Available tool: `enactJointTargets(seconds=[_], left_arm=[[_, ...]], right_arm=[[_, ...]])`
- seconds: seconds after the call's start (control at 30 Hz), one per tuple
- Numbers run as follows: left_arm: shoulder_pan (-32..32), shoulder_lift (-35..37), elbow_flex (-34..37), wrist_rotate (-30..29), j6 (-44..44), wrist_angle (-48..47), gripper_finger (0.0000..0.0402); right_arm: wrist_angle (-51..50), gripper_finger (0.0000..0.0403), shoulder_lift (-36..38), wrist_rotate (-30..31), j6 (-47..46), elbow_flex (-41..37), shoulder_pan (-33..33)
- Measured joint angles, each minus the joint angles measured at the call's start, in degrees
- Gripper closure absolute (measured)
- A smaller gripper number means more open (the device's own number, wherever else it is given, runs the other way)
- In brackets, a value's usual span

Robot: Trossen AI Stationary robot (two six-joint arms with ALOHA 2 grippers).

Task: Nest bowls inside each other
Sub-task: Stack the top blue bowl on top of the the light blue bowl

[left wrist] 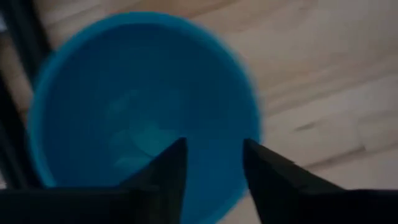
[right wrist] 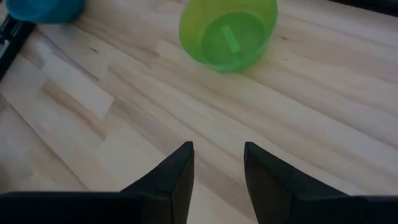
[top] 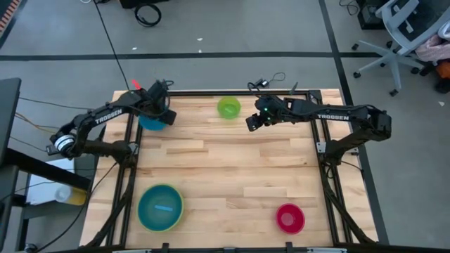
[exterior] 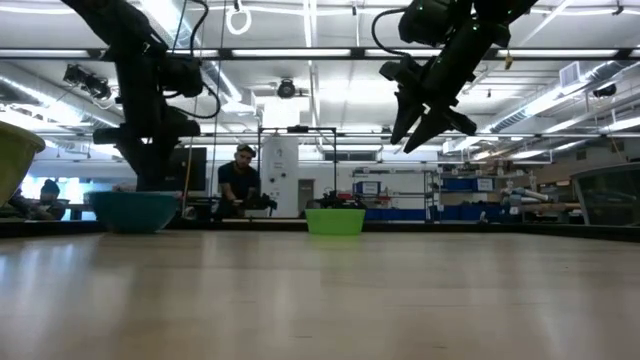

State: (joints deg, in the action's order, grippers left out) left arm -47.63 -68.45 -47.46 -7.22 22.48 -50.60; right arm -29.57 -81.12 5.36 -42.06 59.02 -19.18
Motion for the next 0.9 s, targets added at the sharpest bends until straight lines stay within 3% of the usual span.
enactJointTargets(seconds=[0.17,0.3,0.53,0.9], left_arm=[[-6.5,0.0,0.0,-0.2,0.4,0.1,0.0156],[-9.0,-0.2,0.0,0.5,0.7,3.7,0.0126],[-8.5,-4.9,-0.1,-2.5,7.2,6.3,0.0130],[-4.7,-9.5,0.0,6.5,6.2,9.6,0.0161]], right_arm=[[0.4,0.0255,-0.4,-0.5,0.0,0.0,-0.1],[0.4,0.0254,-0.4,-0.5,0.1,0.0,-0.3],[0.4,0.0254,-0.4,-0.5,0.2,0.0,-0.5],[0.3,0.0254,-0.4,-0.6,1.2,0.0,-0.5]])
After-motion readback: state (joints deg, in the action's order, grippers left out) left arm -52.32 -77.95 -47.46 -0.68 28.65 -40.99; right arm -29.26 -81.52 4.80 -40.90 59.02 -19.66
